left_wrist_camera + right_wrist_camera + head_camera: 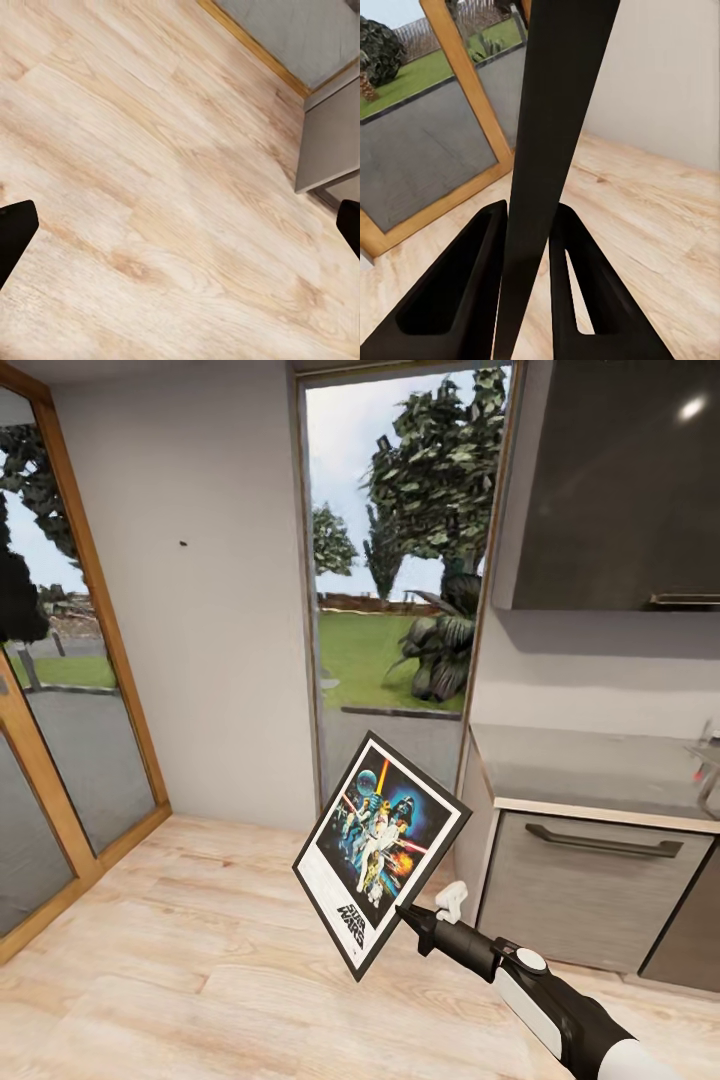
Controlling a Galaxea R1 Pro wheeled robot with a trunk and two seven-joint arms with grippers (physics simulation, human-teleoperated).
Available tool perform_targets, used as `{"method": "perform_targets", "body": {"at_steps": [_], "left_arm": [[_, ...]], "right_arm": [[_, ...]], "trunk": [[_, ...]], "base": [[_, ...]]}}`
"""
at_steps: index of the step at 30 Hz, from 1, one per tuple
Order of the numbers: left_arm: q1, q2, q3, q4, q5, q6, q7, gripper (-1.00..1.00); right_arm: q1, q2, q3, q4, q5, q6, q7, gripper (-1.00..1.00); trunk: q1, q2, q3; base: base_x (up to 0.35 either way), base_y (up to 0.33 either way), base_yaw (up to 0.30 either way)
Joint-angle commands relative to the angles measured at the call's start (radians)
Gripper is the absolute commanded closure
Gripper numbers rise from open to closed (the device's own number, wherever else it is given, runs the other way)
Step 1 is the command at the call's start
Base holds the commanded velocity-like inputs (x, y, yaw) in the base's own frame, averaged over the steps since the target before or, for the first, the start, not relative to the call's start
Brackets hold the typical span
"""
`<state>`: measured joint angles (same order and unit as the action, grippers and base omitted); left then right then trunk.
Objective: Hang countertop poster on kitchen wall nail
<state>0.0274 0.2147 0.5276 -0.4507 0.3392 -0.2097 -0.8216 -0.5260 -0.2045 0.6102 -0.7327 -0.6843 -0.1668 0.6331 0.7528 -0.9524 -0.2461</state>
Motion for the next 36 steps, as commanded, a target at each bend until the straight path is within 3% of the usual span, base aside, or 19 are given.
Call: {"method": "perform_targets", "body": {"at_steps": [1, 36], "left_arm": [[0.000, 0.000, 0.000, 0.000, 0.004, 0.000, -0.004, -1.00], [0.000, 0.000, 0.000, 0.001, 0.004, 0.000, -0.002, -1.00]], "right_arm": [[-0.002, -0.001, 0.006, 0.001, -0.009, -0.005, 0.002, 1.00], [-0.002, 0.001, 0.006, 0.001, -0.009, -0.005, 0.001, 1.00]], "trunk": [[-0.004, 0.006, 0.002], [-0.138, 0.251, 0.112]], "base": [[0.000, 0.000, 0.000], [0.000, 0.000, 0.000]]}}
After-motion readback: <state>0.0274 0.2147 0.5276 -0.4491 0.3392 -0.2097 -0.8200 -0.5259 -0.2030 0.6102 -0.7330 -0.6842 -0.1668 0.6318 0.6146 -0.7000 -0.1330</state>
